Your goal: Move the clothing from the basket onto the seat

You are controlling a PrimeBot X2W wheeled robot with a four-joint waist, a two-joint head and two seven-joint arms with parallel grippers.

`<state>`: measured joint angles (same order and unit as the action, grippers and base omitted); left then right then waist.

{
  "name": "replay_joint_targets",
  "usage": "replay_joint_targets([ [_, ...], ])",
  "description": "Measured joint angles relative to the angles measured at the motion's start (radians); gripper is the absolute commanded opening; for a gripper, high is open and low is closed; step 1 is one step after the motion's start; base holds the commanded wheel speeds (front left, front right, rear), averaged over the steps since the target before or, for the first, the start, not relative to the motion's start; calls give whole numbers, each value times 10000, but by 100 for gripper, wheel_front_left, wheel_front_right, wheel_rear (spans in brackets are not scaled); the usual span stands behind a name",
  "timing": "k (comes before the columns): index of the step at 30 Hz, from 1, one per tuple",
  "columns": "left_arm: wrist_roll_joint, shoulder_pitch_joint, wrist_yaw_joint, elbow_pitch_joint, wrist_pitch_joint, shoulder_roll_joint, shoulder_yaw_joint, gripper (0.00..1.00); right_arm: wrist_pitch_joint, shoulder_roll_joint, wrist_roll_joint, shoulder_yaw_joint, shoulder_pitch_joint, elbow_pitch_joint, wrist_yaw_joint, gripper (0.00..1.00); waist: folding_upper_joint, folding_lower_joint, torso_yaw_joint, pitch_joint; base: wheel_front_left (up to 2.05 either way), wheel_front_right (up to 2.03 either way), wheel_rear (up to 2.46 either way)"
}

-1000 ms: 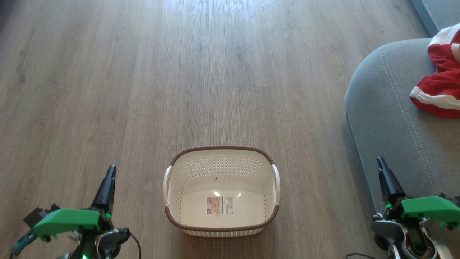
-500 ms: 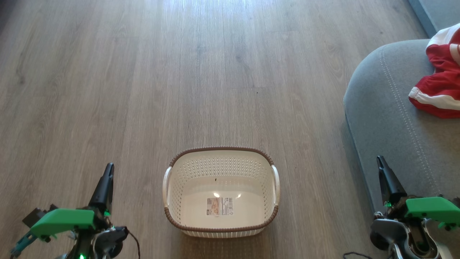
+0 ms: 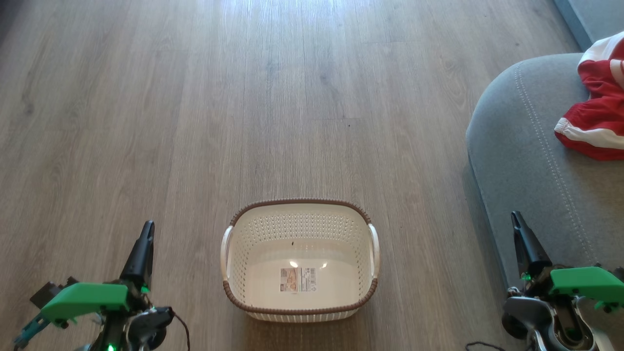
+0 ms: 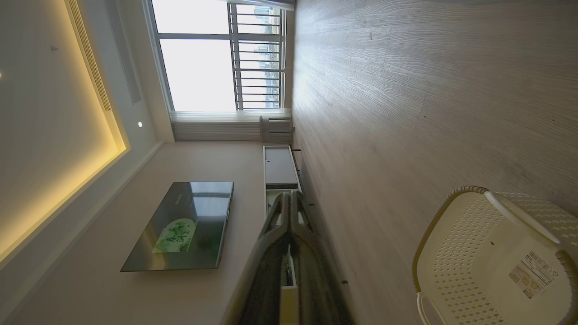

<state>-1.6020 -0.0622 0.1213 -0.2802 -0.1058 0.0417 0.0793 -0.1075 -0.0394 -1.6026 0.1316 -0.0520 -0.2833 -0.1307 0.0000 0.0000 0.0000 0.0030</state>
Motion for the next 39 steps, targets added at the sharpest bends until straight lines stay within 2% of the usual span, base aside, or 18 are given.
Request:
replay_joint_targets([
  [39,0,0,0,2,0,0,2,0,0,0,-2,0,-1,0,0,0,0,0,0,1,0,0,0],
])
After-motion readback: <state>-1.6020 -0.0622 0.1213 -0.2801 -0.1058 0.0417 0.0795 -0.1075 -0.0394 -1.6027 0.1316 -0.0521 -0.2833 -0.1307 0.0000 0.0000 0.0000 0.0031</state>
